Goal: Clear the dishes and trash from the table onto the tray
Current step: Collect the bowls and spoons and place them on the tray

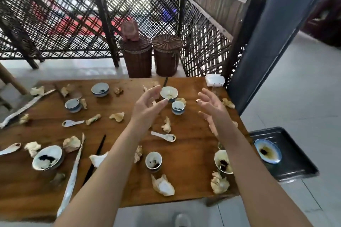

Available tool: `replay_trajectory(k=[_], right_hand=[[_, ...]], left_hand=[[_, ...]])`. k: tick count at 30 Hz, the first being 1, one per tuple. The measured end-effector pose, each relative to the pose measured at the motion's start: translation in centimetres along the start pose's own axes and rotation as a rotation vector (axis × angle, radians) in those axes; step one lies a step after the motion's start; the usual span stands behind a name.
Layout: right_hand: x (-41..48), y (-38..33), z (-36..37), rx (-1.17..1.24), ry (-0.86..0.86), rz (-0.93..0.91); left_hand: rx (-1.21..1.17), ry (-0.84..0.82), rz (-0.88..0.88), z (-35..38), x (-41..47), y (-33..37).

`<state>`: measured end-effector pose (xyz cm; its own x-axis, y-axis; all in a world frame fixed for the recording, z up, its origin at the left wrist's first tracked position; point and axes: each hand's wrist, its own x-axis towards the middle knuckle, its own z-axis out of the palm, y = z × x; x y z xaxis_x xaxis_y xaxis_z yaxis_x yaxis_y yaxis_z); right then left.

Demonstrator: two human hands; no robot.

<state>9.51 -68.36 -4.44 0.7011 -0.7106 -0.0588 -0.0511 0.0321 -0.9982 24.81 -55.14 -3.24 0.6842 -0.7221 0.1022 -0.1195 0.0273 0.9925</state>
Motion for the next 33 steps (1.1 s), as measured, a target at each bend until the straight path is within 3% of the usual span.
replay_trajectory(k=[14, 19, 23, 28, 33], right_hand=[[7.4, 8.1, -1.3, 0.003, 0.025, 0.215], [8.7, 11.1, -1.7, -0.083, -0.009, 0.353], [9.7, 12.8, -1.4, -0.120, -0.027, 0.450], [10.3, 13.9, 0.0, -0.117, 0.029, 0.518], [10.9, 15.1, 1.3, -0.058, 0.105, 0.567]], left_hand=[[0.126, 0.019, -0.264, 2.5, 4.6, -8.8], [0.207, -0.144, -0.444, 1.8, 6.2, -11.9], [0.472, -0.234, -0.630, -0.8, 8.4, -15.8], [0.849, -0.357, -0.696, -2.6, 10.3, -20.1], [1.012, -0.562, -0.665, -2.6, 11.6, -22.2]])
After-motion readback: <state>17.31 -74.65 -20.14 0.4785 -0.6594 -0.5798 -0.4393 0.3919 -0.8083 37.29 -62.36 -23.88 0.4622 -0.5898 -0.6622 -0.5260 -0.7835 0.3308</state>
